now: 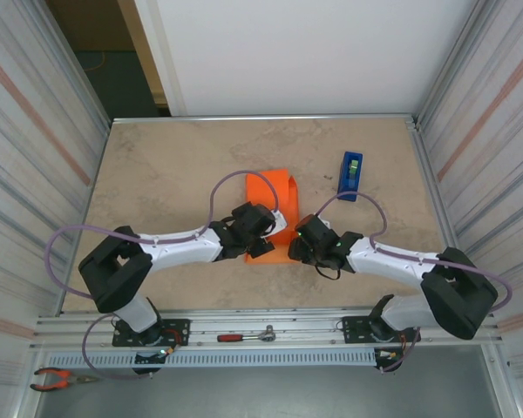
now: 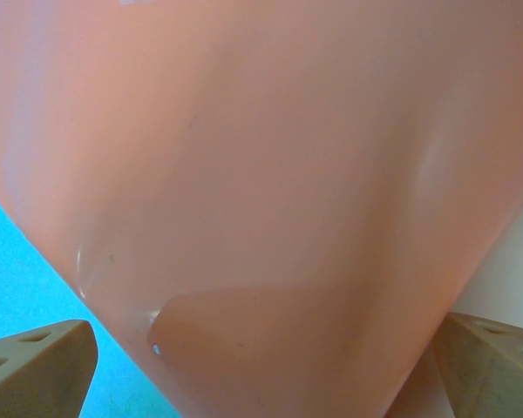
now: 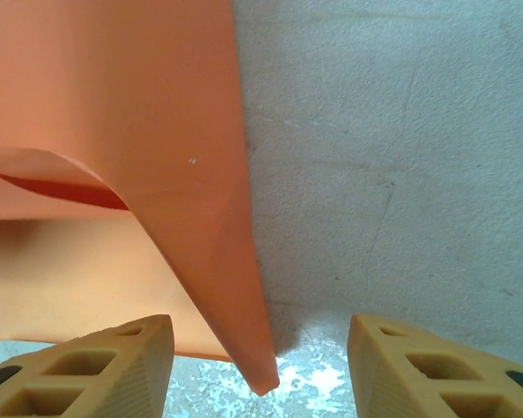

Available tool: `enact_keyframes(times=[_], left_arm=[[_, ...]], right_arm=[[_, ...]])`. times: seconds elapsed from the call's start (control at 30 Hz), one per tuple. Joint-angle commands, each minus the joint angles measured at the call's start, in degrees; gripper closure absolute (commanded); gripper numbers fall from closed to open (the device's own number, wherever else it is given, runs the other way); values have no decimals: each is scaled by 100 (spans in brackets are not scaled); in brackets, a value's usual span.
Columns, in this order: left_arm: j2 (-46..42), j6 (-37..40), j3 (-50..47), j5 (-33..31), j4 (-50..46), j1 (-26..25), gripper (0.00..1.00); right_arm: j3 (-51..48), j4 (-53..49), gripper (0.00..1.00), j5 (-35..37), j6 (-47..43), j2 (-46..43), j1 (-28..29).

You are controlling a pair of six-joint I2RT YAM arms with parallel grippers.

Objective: Wrap the gift box in paper

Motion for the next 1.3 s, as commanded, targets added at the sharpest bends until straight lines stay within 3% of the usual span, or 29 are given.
enact_keyframes(times=[0.0, 0.8, 0.93, 1.0, 1.03, 1.1, 1.17, 1.2, 1.23, 1.27], left_arm=[[130, 120, -61, -265, 179, -24, 1], [411, 76, -45, -230, 149, -138, 1], [413, 59, -44, -215, 150, -135, 1], [430, 51, -42, -216, 139, -136, 1], [430, 50, -42, -213, 140, -134, 1], [430, 51, -44, -213, 140, -150, 1], [430, 42, -34, -217, 135, -150, 1], [420, 43, -43, -217, 138, -142, 1], [416, 43, -44, -215, 141, -144, 1], [416, 44, -42, -208, 137, -148, 1]], right_arm=[[54, 115, 47, -33, 91, 192, 24], [-60, 391, 57, -1, 294, 494, 138], [33, 306, 73, 107, 304, 629, 142], [97, 260, 93, 138, 278, 700, 147], [122, 251, 96, 149, 276, 738, 143], [176, 208, 91, 157, 267, 773, 150], [196, 168, 72, 182, 284, 797, 160], [190, 171, 81, 174, 285, 804, 160], [187, 199, 100, 165, 264, 806, 167], [181, 219, 100, 147, 250, 797, 171]])
